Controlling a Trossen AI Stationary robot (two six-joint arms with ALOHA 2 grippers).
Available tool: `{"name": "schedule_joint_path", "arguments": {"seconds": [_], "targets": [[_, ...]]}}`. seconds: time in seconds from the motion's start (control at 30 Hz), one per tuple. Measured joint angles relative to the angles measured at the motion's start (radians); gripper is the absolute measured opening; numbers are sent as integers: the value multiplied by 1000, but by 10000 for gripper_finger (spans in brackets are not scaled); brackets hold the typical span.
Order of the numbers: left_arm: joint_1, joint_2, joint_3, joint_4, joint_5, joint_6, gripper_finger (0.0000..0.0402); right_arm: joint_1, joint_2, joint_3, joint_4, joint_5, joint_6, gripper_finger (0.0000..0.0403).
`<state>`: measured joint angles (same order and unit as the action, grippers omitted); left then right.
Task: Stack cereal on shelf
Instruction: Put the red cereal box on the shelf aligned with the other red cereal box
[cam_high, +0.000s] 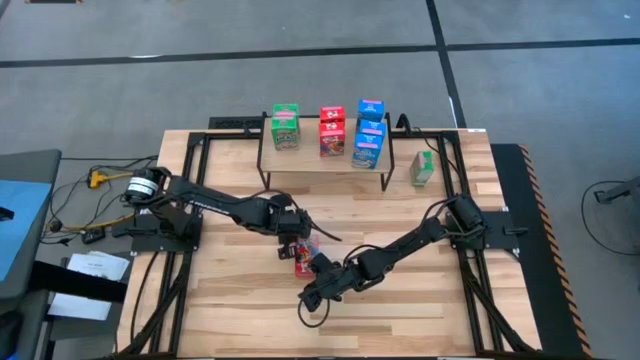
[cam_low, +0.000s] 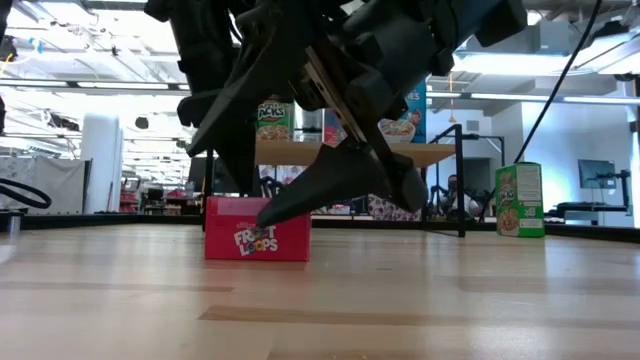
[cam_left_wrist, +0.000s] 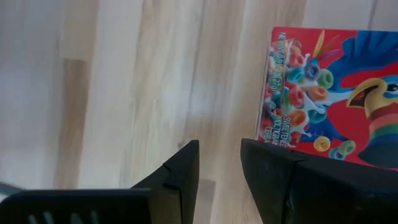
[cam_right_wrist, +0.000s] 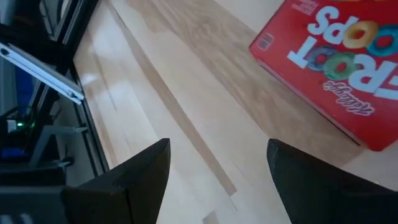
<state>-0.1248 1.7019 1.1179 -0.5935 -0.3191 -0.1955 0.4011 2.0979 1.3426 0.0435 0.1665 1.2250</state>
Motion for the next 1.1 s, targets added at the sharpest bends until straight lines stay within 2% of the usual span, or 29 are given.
{"name": "schedule_joint_path", "arguments": {"seconds": [0.13,0.33,0.7,1.1], "targets": [[17,16,-9,39,29,33,108,-5,0,0,-9,0,-2,290],[37,35,-11,35,12,43,108,-5,0,0,-10,-2,-10,290],[43,74,-11,74,79,42,108,-5,0,0,-12,0,-49,290],[42,82,-11,63,102,42,108,-13,-36,0,-34,62,-151,290]]}}
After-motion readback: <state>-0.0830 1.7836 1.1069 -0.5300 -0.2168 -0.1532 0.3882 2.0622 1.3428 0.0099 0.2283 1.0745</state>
